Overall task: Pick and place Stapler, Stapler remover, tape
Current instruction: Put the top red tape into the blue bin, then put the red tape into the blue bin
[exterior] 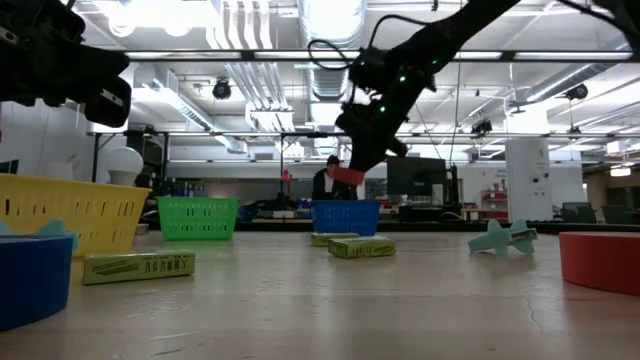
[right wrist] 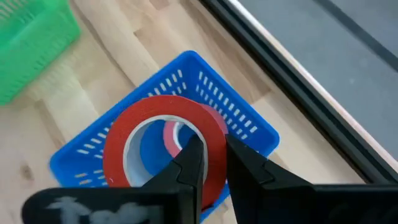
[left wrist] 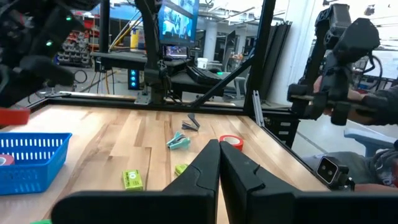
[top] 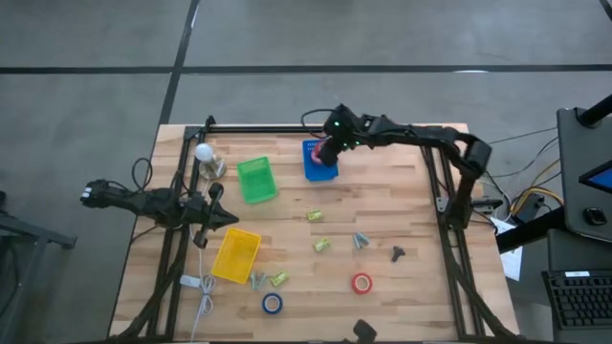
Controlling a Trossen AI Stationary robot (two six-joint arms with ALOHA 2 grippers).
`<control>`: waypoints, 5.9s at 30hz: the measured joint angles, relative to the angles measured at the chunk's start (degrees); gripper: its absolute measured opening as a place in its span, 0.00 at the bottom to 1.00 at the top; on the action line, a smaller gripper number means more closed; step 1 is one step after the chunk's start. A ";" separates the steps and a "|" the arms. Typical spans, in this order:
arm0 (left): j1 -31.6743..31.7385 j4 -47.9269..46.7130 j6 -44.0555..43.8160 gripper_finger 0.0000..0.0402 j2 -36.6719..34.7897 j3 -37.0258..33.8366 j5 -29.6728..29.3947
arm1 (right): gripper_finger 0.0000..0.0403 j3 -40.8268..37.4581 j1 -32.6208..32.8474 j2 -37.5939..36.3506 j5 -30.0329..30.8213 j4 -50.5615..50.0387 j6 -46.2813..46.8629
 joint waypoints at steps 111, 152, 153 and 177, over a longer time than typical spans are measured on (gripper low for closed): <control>0.00 -0.02 0.00 0.04 0.02 0.00 0.10 | 0.02 -14.58 28.49 -22.94 -1.11 -15.75 10.36; -0.01 -0.02 0.00 0.04 0.02 0.01 0.14 | 0.49 -22.99 58.53 -9.55 -4.53 -3.47 31.04; 0.00 -0.02 -0.01 0.04 0.02 0.01 0.14 | 0.49 -22.99 58.53 -9.27 -4.59 -3.50 31.07; -0.01 -0.02 -0.01 0.04 0.04 0.02 0.13 | 0.17 -23.32 58.18 -6.50 -3.83 -3.56 28.13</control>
